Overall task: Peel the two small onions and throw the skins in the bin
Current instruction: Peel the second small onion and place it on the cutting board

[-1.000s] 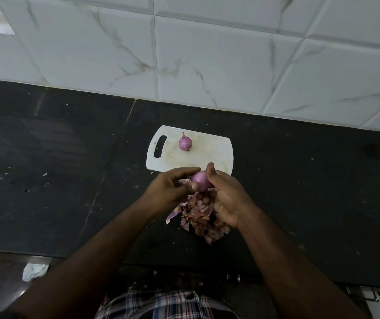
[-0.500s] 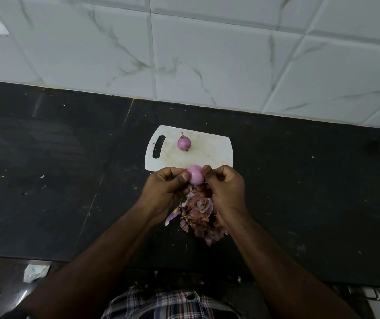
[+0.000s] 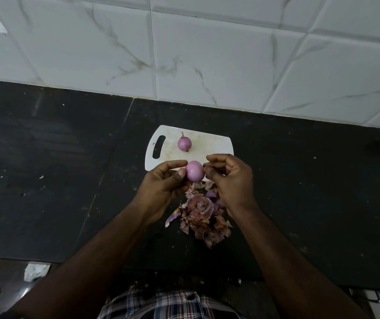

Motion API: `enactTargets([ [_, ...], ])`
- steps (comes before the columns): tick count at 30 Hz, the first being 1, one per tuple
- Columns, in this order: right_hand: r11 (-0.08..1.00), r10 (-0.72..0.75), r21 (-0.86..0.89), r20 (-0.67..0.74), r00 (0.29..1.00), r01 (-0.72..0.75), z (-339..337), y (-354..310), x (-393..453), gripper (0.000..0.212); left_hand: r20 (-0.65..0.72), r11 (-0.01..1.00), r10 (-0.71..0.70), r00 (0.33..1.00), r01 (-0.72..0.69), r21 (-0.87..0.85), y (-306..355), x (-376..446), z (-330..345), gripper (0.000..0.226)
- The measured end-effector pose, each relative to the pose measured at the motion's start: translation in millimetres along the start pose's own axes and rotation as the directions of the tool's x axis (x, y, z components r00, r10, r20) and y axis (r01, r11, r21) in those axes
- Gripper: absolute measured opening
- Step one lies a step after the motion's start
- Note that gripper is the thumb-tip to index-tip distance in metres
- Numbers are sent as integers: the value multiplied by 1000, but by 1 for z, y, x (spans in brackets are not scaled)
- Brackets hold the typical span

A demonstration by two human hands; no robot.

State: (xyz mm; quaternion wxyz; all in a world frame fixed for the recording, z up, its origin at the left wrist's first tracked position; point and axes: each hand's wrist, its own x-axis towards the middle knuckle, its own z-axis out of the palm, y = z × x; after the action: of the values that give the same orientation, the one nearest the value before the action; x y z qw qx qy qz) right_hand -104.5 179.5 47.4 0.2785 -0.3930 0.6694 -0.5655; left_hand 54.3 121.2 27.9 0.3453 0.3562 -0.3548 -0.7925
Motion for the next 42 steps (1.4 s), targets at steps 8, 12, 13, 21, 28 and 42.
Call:
enactTargets([
  [8,980,188,57,37,982,-190,11,-2,-5,29,52,1000,-14,999,15,-6,4,0,12,49],
  [12,899,351,255,70,934,-357,3,-3,3,28,64,994,-69,996,75,-80,7,2,4,47],
  [13,917,323,218,83,943,-334,1,-5,4,25,66,994,-79,995,84,-74,8,2,3,47],
  [21,961,-80,-248,184,980,125,4,-5,0,18,67,995,-98,993,99,-5,6,2,4,50],
  [28,839,-282,-420,207,937,346,12,6,-8,4,34,982,-21,999,14,187,4,1,6,45],
  [42,932,-20,-360,53,998,38,6,-10,8,31,94,991,-91,991,80,110,2,5,2,45],
])
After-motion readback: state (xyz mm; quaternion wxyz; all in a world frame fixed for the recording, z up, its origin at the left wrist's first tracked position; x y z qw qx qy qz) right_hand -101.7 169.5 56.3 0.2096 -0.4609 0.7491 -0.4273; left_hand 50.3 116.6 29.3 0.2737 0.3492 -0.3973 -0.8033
